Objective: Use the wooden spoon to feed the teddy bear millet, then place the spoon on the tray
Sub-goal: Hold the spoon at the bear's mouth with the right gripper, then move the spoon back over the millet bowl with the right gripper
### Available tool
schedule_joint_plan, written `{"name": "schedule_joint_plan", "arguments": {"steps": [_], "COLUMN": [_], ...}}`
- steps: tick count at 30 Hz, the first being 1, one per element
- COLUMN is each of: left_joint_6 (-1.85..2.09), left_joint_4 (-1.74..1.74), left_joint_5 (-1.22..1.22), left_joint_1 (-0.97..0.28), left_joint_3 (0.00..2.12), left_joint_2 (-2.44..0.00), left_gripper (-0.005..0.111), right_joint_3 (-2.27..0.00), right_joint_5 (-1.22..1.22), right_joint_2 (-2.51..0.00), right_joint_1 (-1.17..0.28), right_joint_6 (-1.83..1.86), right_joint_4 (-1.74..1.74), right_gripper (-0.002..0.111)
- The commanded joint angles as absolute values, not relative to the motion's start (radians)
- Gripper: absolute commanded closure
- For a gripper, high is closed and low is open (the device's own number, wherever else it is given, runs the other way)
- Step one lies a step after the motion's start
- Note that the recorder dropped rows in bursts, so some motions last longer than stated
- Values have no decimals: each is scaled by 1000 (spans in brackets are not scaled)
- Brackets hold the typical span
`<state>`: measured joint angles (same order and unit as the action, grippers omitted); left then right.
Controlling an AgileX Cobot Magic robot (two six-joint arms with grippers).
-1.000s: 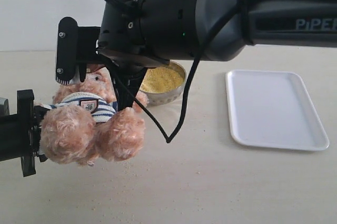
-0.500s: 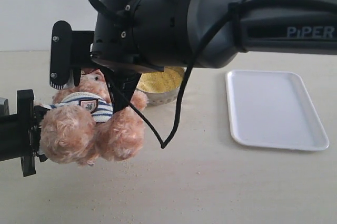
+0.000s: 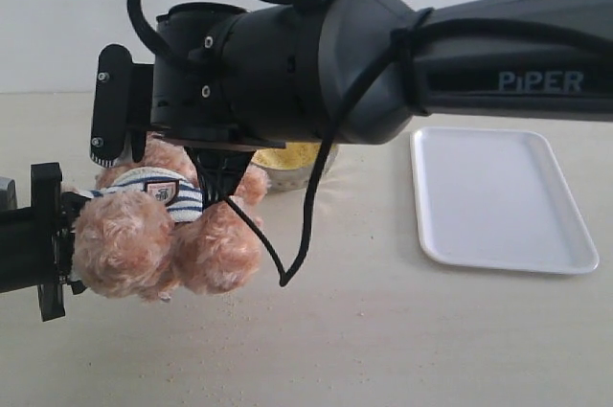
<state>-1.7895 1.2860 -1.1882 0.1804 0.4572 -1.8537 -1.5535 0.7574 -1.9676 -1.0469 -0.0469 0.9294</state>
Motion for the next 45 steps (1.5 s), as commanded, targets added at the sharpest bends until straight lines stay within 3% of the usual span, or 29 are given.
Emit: {"name": "schedule_joint_plan", "arguments": {"steps": [1, 13, 21, 28, 33, 40, 45], "left_joint_6": [-1788, -1788, -1788, -1788, -1788, -1788, -1788], "left_joint_4": [1277, 1278, 1274, 1274, 1275, 1275, 1275], "left_joint_5": [-1221, -1221, -1221, -1221, -1221, -1221, -1221], "left_joint_1": [176, 176, 176, 176, 176, 176, 176], "left_joint_3": [462, 462, 462, 462, 462, 462, 462], "left_joint_2": [-1844, -1844, -1844, -1844, -1844, -1844, -1844], "left_gripper": [102, 102, 102, 102, 102, 102, 102], "right_joint_3": [-1558, -1558, -1558, -1558, -1558, -1699, -1855], "right_joint_5": [772, 771, 653, 712, 855, 1001, 1060], "right_joint_2": [-1962, -1947, -1866, -1848, -1848, -1931, -2066], "right_joint_1": [-1053, -1039, -925, -864, -701, -669, -669], "right_joint_6": [-88, -77, 19, 75, 244, 222, 378], "right_joint_4": [938, 754, 470, 385, 74, 420, 441], "right_gripper": [109, 109, 109, 109, 109, 109, 109]}}
